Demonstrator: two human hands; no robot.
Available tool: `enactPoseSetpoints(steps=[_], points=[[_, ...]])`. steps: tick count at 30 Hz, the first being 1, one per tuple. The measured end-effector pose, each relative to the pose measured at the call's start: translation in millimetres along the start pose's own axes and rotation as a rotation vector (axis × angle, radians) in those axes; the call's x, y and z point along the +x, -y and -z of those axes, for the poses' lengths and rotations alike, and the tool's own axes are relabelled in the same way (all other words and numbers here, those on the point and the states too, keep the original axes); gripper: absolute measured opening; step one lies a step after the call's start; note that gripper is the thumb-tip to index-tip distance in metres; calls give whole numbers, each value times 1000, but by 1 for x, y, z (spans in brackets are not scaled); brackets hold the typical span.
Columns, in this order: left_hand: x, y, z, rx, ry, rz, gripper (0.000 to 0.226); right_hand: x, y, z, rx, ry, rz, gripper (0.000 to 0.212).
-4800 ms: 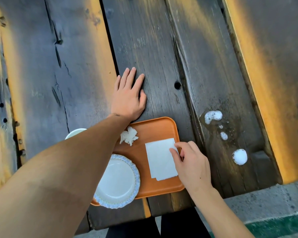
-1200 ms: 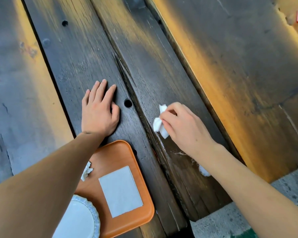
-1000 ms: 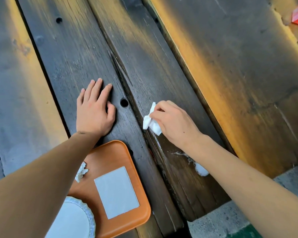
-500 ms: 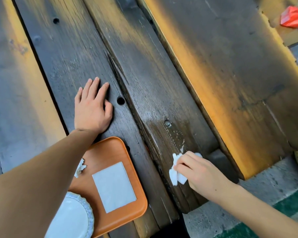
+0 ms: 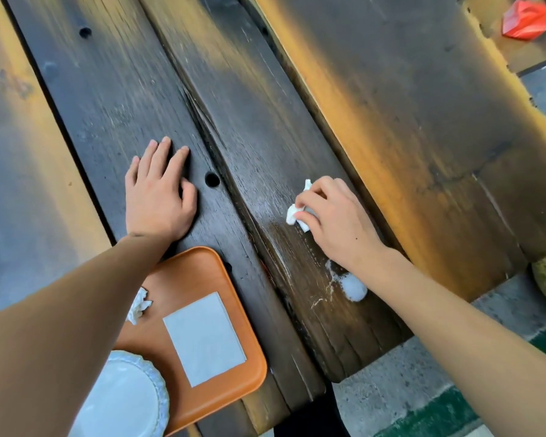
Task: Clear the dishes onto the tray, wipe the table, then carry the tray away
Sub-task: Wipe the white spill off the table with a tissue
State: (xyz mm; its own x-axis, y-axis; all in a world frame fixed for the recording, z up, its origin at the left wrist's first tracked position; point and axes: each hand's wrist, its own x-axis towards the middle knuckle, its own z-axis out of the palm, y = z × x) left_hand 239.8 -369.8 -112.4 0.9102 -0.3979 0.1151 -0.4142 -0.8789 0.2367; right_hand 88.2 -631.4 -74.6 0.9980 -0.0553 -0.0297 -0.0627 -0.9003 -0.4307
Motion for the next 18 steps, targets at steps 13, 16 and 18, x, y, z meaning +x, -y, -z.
enactPoseSetpoints(steps=[13,16,18], points=[[-1,1,-1,1,4,-1,57,-139,12,3,40,-2,107,9],[-1,0,-1,1,-9,2,57,-160,9,19,117,-182,-160,22],[-1,0,-1,0,-12,-2,57,-174,7,18,121,-184,-296,27]])
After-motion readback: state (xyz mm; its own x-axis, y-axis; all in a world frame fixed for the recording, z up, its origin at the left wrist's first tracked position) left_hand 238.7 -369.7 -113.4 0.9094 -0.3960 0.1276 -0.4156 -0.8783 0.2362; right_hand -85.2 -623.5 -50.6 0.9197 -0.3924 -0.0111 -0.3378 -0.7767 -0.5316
